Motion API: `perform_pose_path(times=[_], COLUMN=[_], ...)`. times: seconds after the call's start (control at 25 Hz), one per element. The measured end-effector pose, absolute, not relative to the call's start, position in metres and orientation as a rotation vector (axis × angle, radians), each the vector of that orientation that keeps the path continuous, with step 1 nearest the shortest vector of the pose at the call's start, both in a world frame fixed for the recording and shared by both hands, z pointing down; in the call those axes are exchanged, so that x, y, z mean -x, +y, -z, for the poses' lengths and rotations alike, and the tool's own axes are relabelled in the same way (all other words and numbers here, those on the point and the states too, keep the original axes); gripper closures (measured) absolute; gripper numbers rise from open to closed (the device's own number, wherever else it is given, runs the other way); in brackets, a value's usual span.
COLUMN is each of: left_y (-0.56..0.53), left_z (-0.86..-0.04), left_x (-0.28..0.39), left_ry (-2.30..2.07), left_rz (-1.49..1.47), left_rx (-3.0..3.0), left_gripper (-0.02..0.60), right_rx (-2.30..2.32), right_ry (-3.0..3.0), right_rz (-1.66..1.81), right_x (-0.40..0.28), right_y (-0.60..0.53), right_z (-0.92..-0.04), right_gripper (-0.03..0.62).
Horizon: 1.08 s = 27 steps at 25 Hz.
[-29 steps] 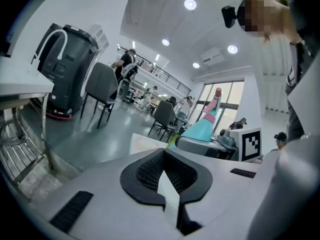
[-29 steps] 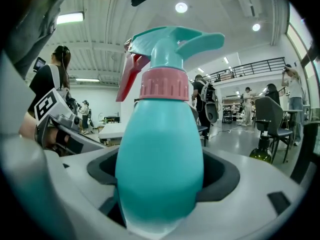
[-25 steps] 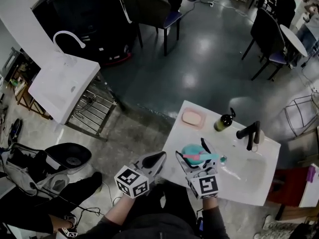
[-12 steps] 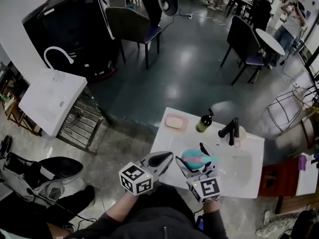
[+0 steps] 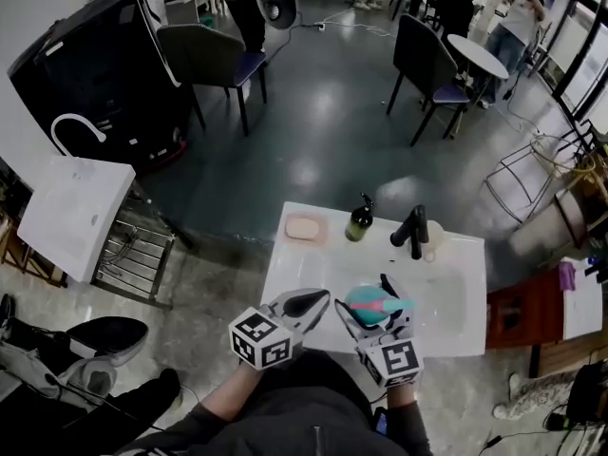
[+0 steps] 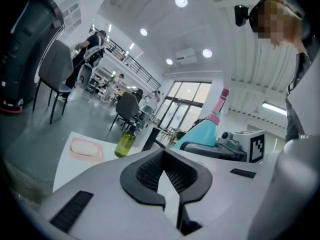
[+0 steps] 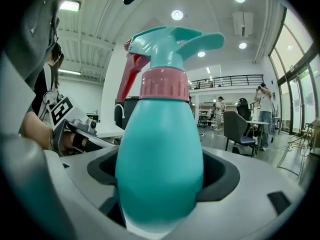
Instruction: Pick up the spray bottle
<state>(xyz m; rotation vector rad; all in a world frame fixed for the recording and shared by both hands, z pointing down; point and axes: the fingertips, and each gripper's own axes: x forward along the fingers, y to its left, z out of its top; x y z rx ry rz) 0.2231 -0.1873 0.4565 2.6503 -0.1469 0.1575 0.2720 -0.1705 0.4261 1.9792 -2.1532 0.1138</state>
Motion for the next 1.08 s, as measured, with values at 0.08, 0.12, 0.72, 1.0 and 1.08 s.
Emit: perform_pose_path(times=[0.08, 0.12, 0.72, 1.0, 1.08], left_y=[-0.186, -0.185, -0.182, -0.180, -0.180], left_z=[-0.457, -0.456, -0.458, -0.462, -0.462], left_x=[-0.228, -0.230, -0.238, -0.232, -0.231], left_ry=[-0.130, -0.123, -0.098, -0.103, -0.107], left_rz=[-0.164, -0.167, -0.198, -0.233, -0.234], left_rx=[-2.652, -2.654, -2.675, -2.694, -2.696], left_gripper=[0.577, 0.575, 0.577, 0.577, 0.577], right_rx=[-1.997, -2.001, -2.019, -2.014, -2.025], right_ry=[-2.164, -2.162, -2.137, -2.132, -2.131], right_rz=[-0.080, -0.080, -0.017, -0.004, -0.022], right_x=[-0.277, -0.279, -0.288, -0.284, -0.284], right_y=[-0.168, -0.168, -0.164, -0.163, -0.163], right_z=[-0.428, -0.428, -0.424, -0.424, -0.423], right_gripper=[0.198, 0.198, 0.198, 0.198, 0.198])
